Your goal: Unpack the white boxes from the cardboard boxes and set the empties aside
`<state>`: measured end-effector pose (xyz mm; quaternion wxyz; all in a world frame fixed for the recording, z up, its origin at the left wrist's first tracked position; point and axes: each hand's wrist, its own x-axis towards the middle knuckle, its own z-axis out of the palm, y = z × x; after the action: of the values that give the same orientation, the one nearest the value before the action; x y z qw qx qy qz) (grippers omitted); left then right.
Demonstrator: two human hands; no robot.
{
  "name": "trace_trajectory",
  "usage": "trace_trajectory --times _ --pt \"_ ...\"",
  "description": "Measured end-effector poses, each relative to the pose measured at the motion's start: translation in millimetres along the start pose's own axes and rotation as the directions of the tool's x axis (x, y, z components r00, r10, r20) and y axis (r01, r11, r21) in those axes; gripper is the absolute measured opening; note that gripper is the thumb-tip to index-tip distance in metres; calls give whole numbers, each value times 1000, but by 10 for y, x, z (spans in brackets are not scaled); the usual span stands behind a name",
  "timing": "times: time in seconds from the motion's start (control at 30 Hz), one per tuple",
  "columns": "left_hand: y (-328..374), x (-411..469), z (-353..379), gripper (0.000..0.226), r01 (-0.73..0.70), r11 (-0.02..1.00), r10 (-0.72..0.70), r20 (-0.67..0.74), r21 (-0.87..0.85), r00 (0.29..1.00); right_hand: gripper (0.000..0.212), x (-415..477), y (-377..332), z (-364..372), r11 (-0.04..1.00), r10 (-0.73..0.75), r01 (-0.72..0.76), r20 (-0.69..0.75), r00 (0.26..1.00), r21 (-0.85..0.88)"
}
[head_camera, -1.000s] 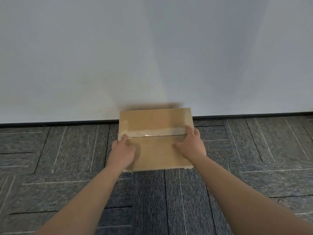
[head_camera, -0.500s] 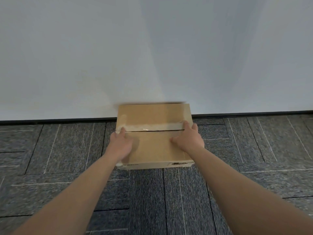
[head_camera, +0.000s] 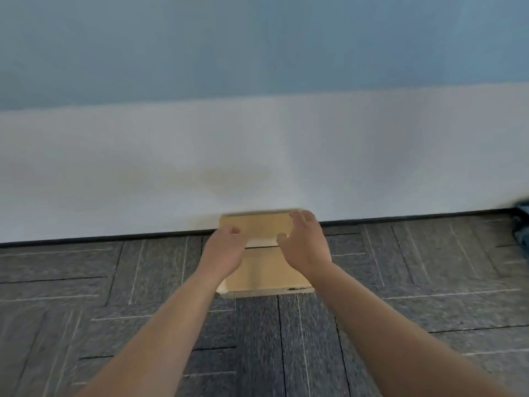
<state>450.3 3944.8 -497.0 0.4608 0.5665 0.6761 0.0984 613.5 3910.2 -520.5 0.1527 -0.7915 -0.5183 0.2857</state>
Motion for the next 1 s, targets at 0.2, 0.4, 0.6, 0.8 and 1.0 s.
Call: trace_trajectory --times 0.2,0.4,0.6,0.8,1.0 --pt "1737 -1537 -1215 24 -60 990 62 13 -127 998 48 -954 -1335 -2166 983 -16 24 -46 999 181" --pt "3236 -3147 -2406 10 -199 959 204 4 -204 979 40 -2134 -2426 -4192 942 43 15 -167 985 334" --pt "3998 -4148 -2950 17 -351 907 361 1 -234 932 35 -2997 -2911 -5117 902 147 -2 -304 941 431" --pt "4109 -4756 -2837 22 -472 858 502 136 -205 854 33 -3925 -2798 -5263 857 338 -74 -449 827 510" --pt "3901 -5577 -2311 22 -540 810 582 413 -227 700 32 -5294 -2413 -5084 783 569 -221 -528 630 581"
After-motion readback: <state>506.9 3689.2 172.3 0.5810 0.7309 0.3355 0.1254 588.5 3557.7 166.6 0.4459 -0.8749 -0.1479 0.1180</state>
